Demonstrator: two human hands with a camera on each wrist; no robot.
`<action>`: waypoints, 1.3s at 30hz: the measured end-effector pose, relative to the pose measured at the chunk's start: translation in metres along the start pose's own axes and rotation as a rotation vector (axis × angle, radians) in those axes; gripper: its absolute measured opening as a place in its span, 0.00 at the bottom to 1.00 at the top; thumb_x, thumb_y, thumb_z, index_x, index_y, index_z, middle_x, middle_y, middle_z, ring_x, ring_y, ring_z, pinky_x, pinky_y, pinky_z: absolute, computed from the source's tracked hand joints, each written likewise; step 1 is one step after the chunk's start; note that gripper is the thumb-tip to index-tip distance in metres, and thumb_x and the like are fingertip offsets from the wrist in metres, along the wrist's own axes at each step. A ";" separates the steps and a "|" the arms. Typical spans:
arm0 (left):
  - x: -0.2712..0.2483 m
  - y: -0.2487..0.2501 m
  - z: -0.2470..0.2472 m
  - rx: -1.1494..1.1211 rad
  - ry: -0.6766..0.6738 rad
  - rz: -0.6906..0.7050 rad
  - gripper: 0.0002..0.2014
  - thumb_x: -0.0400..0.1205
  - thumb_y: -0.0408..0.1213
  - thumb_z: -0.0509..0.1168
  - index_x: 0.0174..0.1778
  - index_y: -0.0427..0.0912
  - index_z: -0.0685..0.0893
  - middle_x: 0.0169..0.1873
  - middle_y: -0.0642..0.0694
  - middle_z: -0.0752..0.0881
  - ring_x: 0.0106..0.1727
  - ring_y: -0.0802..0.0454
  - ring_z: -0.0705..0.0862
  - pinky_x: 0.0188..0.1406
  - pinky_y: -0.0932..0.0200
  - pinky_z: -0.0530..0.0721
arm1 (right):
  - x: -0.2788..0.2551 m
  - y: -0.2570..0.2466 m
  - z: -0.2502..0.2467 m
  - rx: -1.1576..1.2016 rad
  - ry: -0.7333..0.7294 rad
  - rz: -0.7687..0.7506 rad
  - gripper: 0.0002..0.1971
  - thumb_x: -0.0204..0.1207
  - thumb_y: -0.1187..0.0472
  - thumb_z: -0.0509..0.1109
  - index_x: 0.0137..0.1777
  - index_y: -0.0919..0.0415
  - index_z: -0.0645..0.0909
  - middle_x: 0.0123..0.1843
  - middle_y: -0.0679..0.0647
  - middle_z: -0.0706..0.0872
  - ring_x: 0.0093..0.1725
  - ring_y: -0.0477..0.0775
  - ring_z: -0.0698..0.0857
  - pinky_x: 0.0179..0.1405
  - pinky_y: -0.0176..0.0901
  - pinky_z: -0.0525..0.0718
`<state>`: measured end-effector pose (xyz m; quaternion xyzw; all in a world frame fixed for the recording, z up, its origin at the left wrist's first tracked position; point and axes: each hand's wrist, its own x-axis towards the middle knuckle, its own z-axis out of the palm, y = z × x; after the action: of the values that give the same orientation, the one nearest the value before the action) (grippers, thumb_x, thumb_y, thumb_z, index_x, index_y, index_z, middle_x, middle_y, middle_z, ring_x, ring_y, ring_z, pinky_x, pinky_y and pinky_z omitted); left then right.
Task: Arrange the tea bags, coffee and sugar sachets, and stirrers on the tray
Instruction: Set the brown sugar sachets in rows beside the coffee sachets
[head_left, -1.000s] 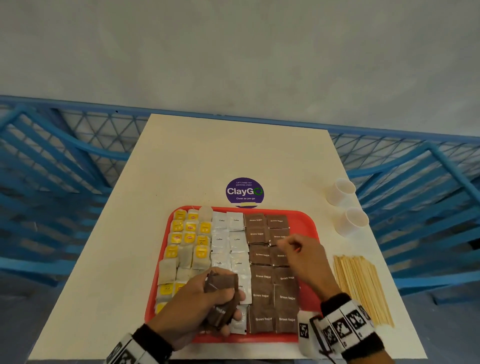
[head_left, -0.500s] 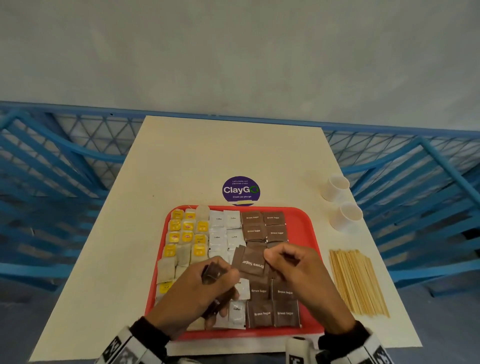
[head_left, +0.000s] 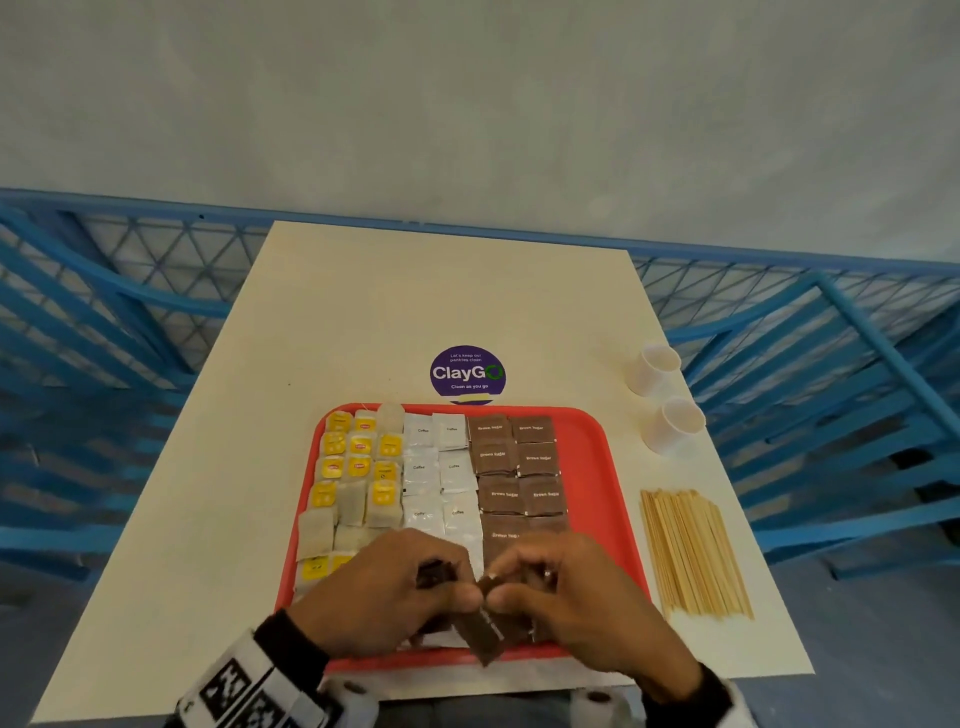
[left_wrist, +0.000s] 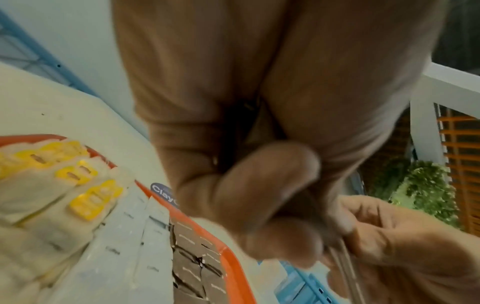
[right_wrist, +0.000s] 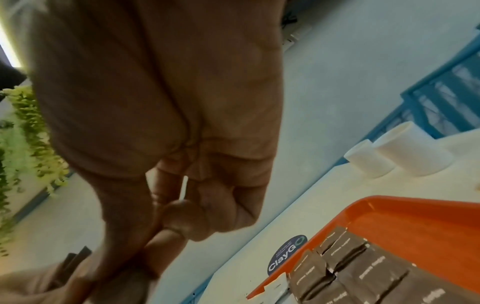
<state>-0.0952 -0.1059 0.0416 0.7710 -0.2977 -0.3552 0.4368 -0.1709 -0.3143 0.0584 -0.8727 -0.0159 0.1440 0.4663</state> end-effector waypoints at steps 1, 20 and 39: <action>0.000 0.001 0.001 -0.084 0.038 -0.023 0.10 0.83 0.49 0.69 0.41 0.48 0.87 0.28 0.56 0.85 0.28 0.59 0.82 0.29 0.63 0.81 | 0.000 0.001 0.000 0.054 0.050 0.013 0.02 0.75 0.58 0.78 0.43 0.49 0.89 0.34 0.40 0.85 0.33 0.39 0.79 0.35 0.31 0.75; -0.008 -0.039 0.010 -0.423 0.400 -0.297 0.14 0.83 0.47 0.69 0.39 0.40 0.85 0.30 0.42 0.87 0.26 0.48 0.82 0.21 0.59 0.76 | 0.071 0.079 0.008 0.605 0.484 0.592 0.06 0.80 0.64 0.73 0.42 0.65 0.88 0.31 0.52 0.86 0.29 0.44 0.79 0.29 0.34 0.79; 0.000 -0.011 0.015 -1.111 0.319 -0.252 0.10 0.85 0.32 0.64 0.59 0.34 0.85 0.50 0.30 0.89 0.50 0.33 0.90 0.38 0.46 0.93 | 0.021 0.000 0.034 0.287 0.235 0.186 0.13 0.77 0.46 0.74 0.40 0.55 0.89 0.33 0.48 0.90 0.30 0.42 0.85 0.32 0.35 0.82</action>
<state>-0.1058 -0.1079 0.0268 0.5000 0.0963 -0.3866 0.7689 -0.1603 -0.2833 0.0357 -0.8060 0.1397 0.0842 0.5691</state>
